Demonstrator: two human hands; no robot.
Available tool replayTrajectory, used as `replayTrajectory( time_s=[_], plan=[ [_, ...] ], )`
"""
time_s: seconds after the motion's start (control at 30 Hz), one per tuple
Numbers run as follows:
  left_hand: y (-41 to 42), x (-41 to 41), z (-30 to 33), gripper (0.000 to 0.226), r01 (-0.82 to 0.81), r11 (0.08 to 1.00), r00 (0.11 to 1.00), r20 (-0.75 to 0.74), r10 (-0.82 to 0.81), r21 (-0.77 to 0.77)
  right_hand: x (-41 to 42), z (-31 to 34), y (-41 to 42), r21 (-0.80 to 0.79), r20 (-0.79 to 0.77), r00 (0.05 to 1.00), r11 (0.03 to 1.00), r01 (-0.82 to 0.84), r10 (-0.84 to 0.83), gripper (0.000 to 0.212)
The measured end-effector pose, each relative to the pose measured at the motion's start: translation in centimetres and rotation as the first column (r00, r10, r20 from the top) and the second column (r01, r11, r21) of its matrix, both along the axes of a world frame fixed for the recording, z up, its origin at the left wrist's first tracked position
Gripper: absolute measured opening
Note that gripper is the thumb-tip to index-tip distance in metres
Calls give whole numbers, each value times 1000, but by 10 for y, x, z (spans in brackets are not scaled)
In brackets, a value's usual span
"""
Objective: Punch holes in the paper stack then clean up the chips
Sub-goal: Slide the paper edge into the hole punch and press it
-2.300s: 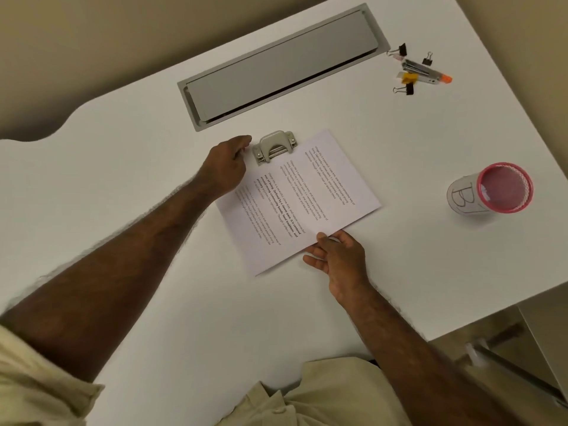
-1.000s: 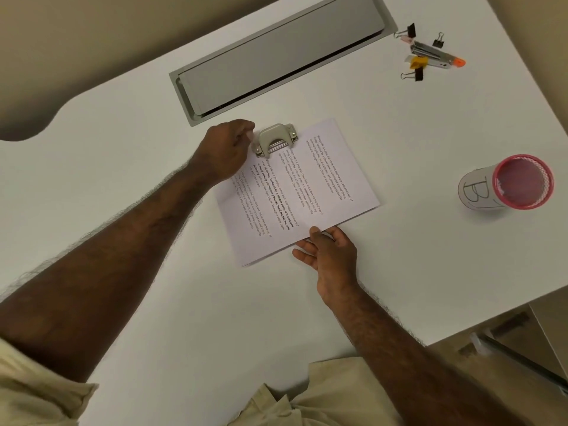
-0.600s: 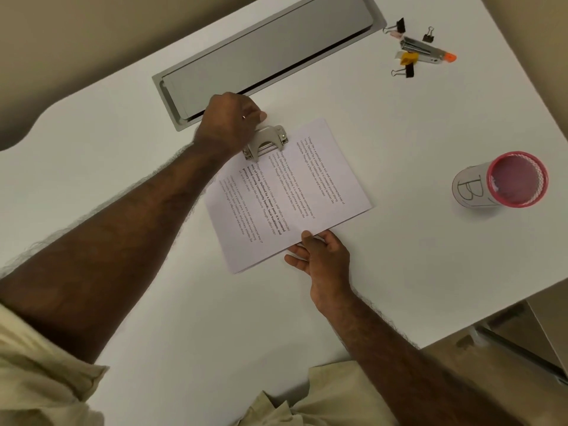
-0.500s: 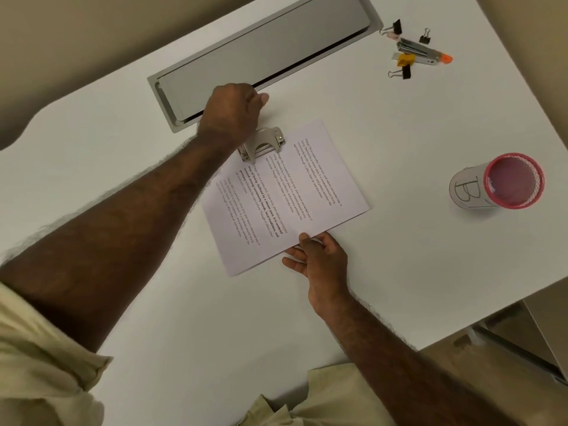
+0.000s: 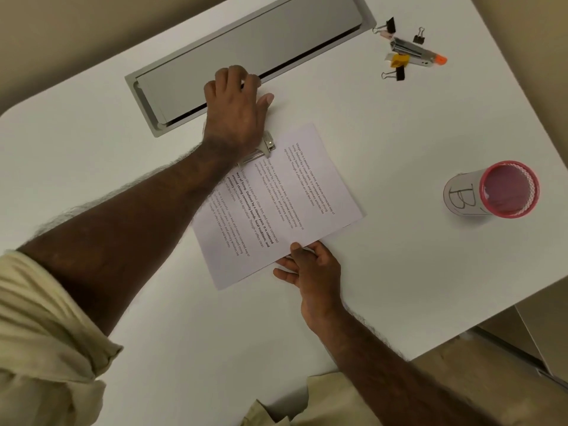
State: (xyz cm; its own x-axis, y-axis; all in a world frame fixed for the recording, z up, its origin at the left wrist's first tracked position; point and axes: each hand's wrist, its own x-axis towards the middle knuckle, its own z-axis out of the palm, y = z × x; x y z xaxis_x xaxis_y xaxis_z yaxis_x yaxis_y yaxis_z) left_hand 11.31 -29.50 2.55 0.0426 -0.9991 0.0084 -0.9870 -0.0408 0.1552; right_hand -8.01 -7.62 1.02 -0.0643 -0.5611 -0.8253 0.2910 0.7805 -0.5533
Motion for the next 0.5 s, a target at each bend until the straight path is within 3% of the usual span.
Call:
replayTrajectory(
  time_s=[0.23,0.5],
  plan=[
    [1,-3,5,63,65,997,996,52,-67,32,1,-2,-1,-7,-11,1000,1000,14,-14,12],
    [10,0,12,68,325,943,941,72,-330,65,1,-2,-2,-12,4,1000,1000,20,-20,10]
  ],
)
